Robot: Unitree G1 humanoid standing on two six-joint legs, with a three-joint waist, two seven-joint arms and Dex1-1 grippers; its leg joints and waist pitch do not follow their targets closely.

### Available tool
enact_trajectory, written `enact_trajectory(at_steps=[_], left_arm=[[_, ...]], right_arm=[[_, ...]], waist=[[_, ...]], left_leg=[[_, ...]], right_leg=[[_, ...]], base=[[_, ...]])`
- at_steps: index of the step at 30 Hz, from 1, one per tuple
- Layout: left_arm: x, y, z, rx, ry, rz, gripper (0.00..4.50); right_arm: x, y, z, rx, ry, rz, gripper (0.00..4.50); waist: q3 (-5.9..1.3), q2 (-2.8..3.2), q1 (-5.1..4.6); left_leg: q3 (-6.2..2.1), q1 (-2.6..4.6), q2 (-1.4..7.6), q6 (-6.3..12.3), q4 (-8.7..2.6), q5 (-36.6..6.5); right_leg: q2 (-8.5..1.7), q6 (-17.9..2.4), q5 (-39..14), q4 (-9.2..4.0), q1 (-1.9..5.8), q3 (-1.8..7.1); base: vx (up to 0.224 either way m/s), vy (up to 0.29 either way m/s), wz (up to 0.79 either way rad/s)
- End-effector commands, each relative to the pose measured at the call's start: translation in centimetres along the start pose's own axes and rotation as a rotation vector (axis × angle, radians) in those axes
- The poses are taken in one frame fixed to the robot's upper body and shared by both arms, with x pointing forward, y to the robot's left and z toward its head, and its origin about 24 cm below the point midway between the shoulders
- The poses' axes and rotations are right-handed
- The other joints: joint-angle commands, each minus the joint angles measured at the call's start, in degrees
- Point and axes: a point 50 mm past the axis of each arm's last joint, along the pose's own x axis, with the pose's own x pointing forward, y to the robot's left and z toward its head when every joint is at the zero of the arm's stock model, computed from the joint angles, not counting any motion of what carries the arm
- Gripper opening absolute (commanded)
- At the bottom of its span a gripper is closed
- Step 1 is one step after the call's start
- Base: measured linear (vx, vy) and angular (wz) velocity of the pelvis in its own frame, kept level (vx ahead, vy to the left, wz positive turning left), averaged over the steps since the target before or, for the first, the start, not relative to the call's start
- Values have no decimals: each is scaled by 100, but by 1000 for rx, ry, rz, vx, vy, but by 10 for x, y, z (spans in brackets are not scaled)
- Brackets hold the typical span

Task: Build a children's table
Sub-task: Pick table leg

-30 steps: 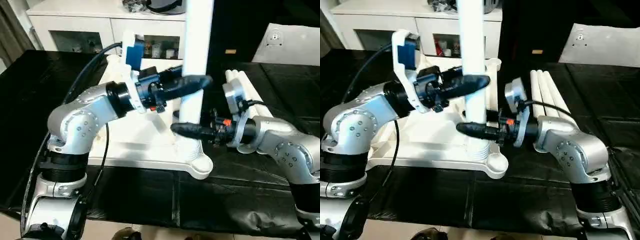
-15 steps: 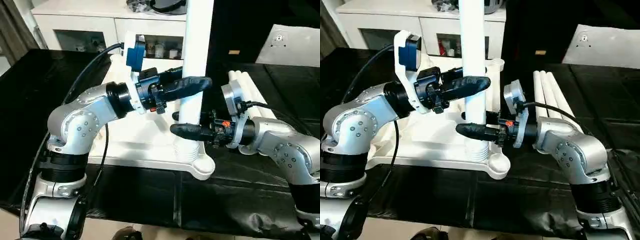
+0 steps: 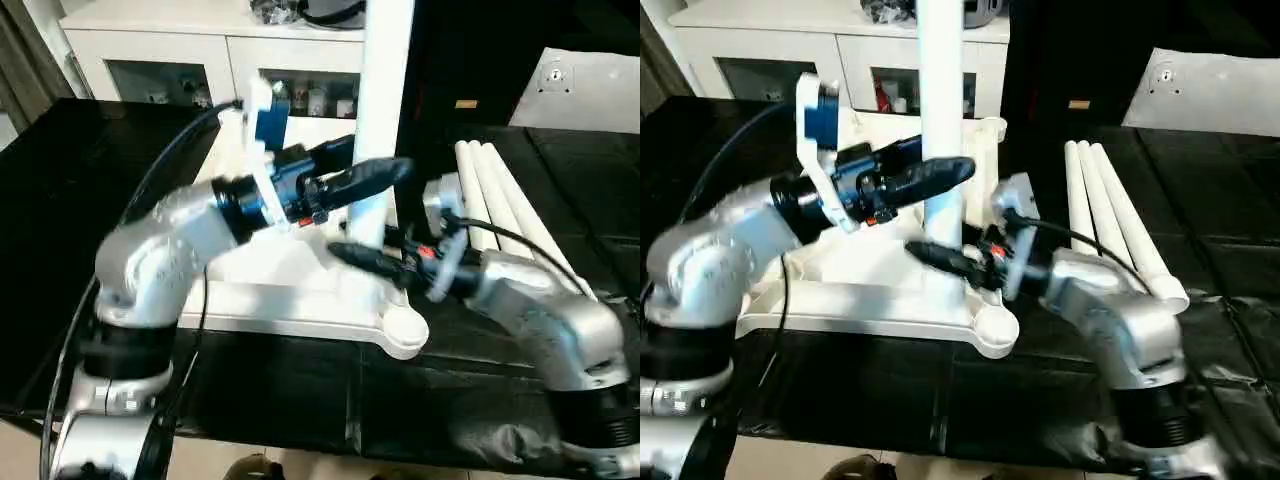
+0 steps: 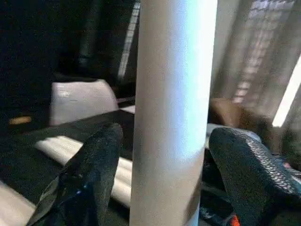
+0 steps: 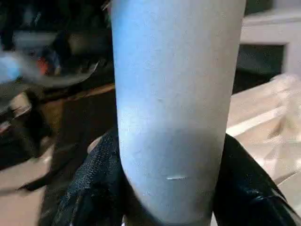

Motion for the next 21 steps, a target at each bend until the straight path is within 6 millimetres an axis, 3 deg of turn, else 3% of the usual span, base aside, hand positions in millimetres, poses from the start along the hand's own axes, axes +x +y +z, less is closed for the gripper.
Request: enact_trajectory(at_steps=[1, 12, 21], left_arm=[[0, -1, -1, 44, 2, 64, 340], [3, -1, -12, 52, -14, 236, 274], [4, -3, -17, 22, -23, 269, 206]], right_arm=[[2, -1, 2, -39, -21, -49, 189], [14, 2, -5, -70, -36, -102, 189], [15, 0, -4, -87, -43, -120, 189]], waist=[[-449, 1, -30], [-429, -28, -46], [-425, -37, -54]], left_leg=[[-154, 152, 395, -99, -451, -750], [-157, 133, 383, -109, -468, -849], [-157, 135, 379, -72, -467, -891]], right_leg=[[-476, -1141, -862, -415, 263, 277], [-475, -1021, -980, -446, 266, 289], [-466, -1001, -1031, -458, 261, 286]], base=[[0, 0, 0], [0, 0, 0], [0, 0, 0]])
